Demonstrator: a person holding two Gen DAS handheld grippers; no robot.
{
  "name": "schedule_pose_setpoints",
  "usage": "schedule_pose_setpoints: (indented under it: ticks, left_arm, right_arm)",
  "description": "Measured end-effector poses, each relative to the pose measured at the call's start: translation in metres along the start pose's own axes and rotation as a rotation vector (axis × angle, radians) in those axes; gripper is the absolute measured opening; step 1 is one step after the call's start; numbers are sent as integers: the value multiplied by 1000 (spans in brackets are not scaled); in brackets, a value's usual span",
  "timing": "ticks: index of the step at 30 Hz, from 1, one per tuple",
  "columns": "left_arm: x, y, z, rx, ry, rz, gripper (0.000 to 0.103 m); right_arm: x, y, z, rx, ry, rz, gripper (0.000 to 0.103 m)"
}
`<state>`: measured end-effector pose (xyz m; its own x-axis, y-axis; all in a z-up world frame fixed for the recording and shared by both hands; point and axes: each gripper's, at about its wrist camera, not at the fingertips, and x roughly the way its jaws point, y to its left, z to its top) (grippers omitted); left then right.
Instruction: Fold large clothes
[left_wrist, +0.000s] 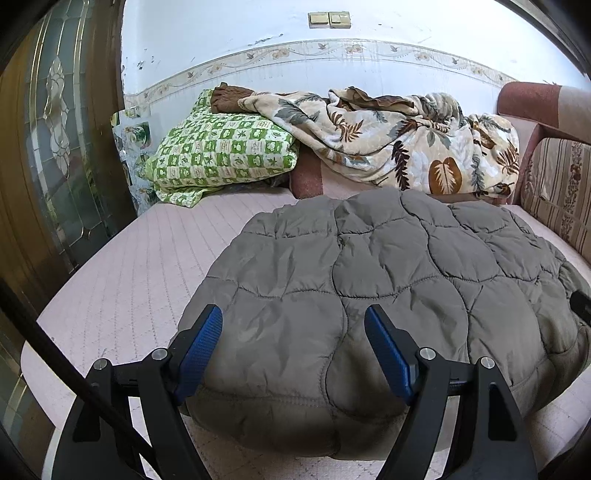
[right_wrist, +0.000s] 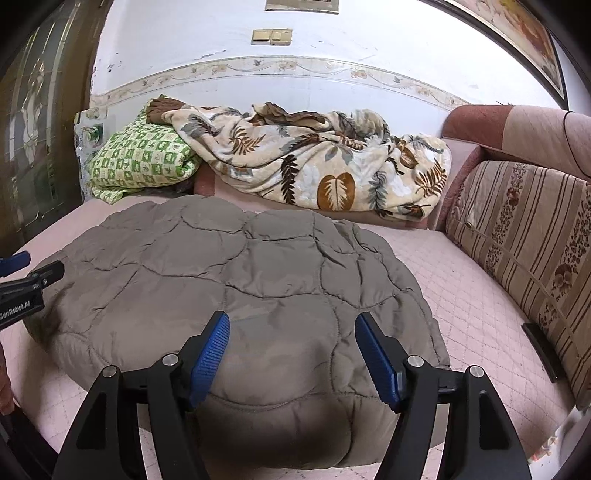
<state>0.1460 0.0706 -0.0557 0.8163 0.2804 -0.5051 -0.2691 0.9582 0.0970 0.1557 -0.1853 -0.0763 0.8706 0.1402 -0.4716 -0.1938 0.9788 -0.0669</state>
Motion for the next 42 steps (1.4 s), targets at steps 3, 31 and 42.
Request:
schedule_pose_setpoints:
  ticks: [3, 31, 42]
  left_arm:
    - [0, 2, 1, -9, -2, -6, 79]
    - [-42, -11, -14, 14, -37, -27, 91]
    - [-66, -13, -24, 25, 2, -16, 101]
  right_arm:
    - [-6, 4, -1, -4, -17, 11, 75]
    - [-77, 28, -20, -8, -153, 139, 86]
    - [-84, 31, -29, 8, -149, 125, 88]
